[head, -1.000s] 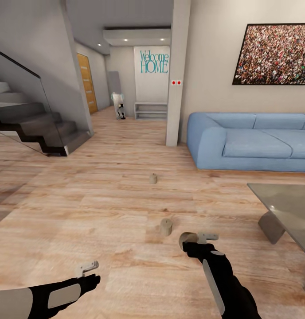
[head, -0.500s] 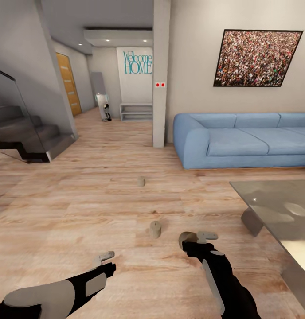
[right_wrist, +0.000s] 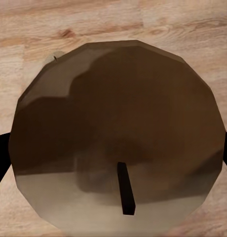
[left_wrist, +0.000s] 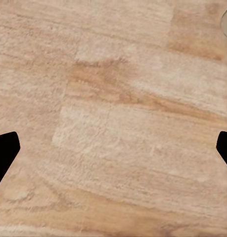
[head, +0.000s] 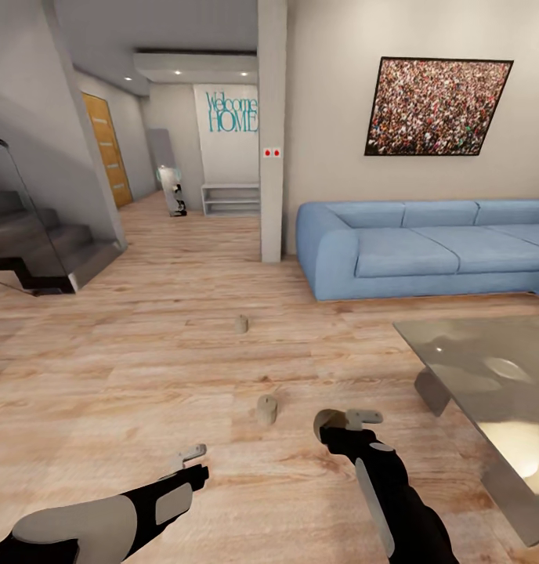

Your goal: Place each of the two pumpkins and all three candles from the living room inside a cabinet in the living room (use any cabinet), then make sure every cabinet is closed, and position the cauldron so it is next to a table in the living room.

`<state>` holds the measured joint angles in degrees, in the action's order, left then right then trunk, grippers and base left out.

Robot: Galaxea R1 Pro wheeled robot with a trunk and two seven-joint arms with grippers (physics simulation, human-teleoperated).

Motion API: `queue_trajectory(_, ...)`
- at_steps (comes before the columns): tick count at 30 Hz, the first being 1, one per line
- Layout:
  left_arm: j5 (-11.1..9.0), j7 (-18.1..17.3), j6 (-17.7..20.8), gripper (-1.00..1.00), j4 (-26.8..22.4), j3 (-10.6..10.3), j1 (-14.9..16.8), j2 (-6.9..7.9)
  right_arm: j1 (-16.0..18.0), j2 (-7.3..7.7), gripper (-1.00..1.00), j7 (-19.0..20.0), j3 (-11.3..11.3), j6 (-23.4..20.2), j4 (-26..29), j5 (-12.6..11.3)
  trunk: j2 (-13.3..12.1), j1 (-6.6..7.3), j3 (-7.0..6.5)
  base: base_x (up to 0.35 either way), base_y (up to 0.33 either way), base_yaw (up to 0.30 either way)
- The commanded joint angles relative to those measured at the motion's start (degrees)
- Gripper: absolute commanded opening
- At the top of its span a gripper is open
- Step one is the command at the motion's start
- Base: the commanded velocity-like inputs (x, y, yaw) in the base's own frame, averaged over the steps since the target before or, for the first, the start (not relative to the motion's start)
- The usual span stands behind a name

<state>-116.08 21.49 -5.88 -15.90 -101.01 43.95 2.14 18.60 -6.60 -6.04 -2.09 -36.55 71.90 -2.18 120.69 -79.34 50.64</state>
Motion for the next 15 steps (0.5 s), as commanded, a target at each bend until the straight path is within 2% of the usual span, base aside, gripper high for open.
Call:
queue_trajectory(1,-0.57,0.26,-0.49,1.0,-0.27,-0.52,0.08,0.04,0.03,-0.02,-1.0,-0.46,-0.1,-0.28,0.06,-0.2,0.03,0.01,0.06,0.0,0.0,0.0)
queue_trajectory(5,-0.58,0.21,-0.61,1.0,-0.36,-0.59,0.08,-0.02,0.03,-0.08,-1.0,-0.3,-0.11,-0.19,0.0,-0.2,0.03,0.01,-0.13,0.104,0.129,-0.141)
queue_trajectory(11,-0.56,0.21,-0.62,1.0,-0.36,-0.59,0.08,-0.04,-0.2,0.0,-1.0,-0.29,-0.05,1.07,0.7,-0.19,0.03,0.01,-0.53,0.126,0.243,-0.218)
queue_trajectory(15,-0.55,0.2,-0.62,1.0,-0.36,-0.59,0.08,-0.03,-1.61,0.01,-1.0,-0.32,-0.03,2.57,2.67,-0.18,0.03,0.01,-0.79,0.075,0.259,-0.221)
